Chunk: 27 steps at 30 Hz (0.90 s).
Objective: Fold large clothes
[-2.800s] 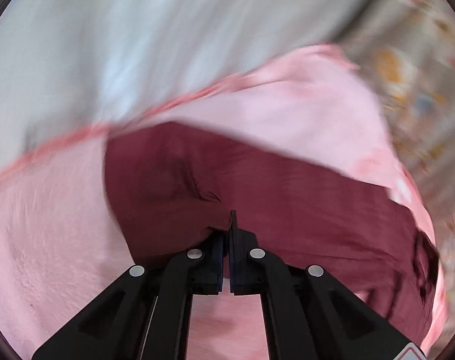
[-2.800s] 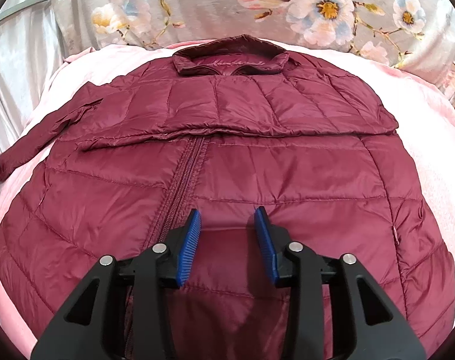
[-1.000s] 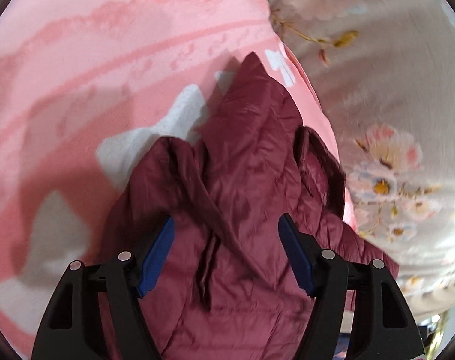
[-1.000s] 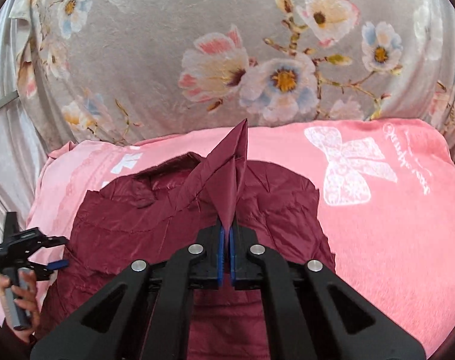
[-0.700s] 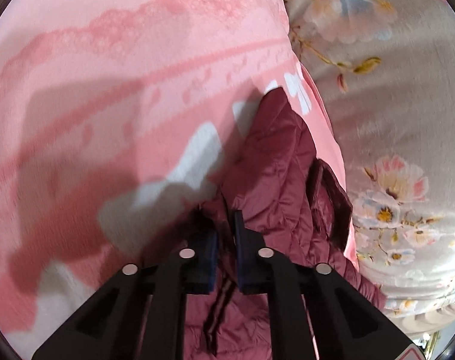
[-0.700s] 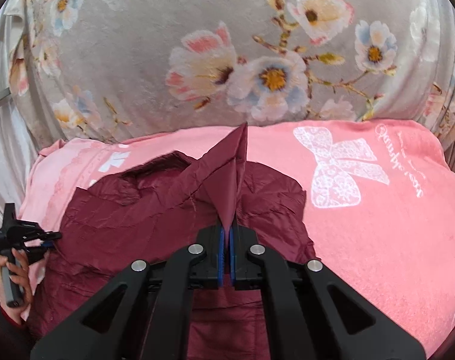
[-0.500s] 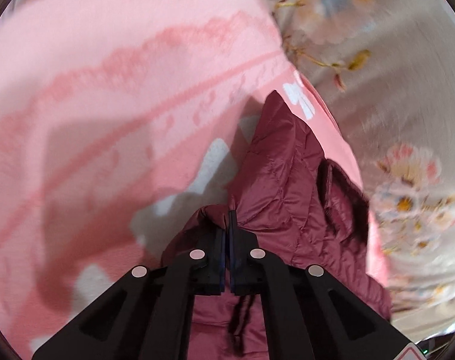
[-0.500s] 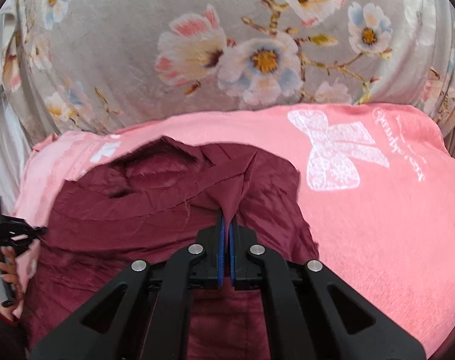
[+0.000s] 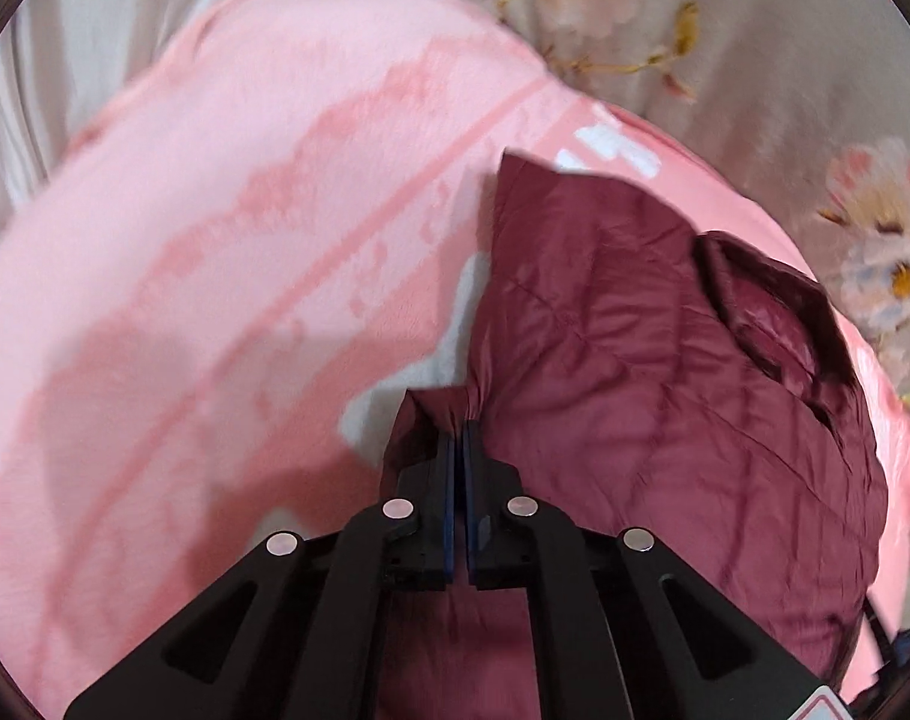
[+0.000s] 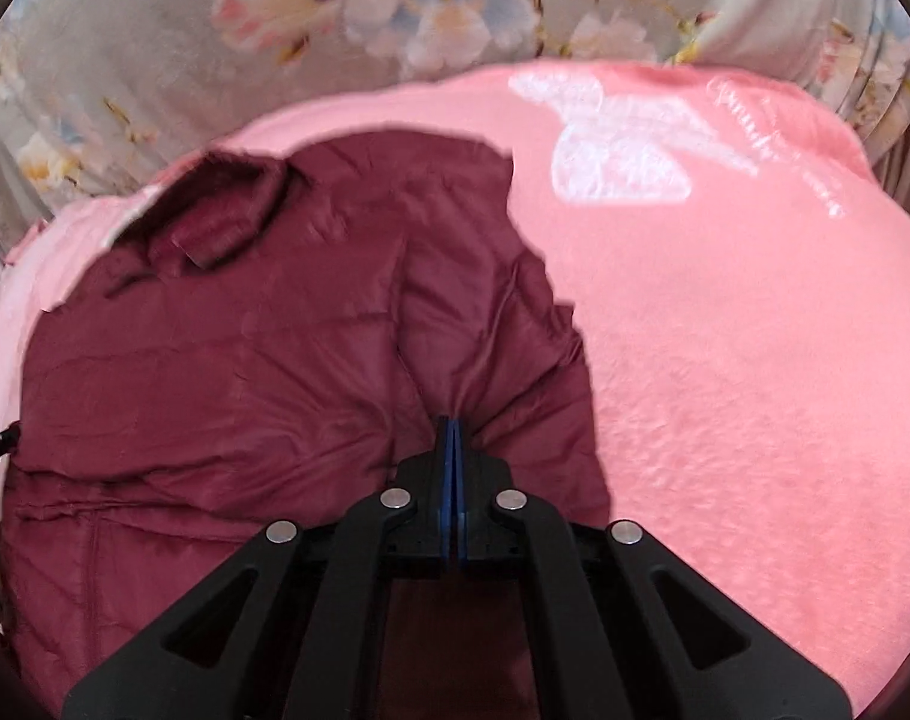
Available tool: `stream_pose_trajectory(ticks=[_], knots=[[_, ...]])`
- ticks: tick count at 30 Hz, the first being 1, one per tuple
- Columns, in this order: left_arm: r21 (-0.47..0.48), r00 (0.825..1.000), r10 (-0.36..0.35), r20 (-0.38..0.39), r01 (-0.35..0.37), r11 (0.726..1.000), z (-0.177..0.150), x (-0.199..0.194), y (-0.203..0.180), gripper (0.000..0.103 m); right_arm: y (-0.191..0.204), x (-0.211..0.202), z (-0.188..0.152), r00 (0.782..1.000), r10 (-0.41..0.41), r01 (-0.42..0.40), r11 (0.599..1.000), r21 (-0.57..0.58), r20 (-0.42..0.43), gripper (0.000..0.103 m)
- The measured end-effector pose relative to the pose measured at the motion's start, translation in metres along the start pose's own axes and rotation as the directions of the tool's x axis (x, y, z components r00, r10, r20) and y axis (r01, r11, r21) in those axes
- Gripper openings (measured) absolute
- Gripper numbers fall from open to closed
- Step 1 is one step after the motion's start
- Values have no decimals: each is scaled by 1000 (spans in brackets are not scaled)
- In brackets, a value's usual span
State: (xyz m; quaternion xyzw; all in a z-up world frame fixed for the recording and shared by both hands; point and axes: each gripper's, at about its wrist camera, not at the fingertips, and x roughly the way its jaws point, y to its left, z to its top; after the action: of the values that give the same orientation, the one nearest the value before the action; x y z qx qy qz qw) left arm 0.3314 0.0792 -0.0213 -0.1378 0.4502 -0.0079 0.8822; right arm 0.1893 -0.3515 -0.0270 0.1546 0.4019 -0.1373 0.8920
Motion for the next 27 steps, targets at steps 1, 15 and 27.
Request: stream_pose_trajectory(ticks=[1, 15, 27], knots=[[19, 1000, -2, 29, 1, 1000, -1, -13, -4, 3, 6, -13, 4, 999, 15, -15, 1000, -8, 31, 2], [265, 1000, -13, -16, 16, 964, -34, 17, -127, 38, 109, 35, 0, 986, 144, -152, 982, -115, -79, 3], [351, 992, 69, 110, -104, 931, -69, 33, -136, 39, 112, 46, -27, 993, 115, -119, 984, -133, -39, 1]])
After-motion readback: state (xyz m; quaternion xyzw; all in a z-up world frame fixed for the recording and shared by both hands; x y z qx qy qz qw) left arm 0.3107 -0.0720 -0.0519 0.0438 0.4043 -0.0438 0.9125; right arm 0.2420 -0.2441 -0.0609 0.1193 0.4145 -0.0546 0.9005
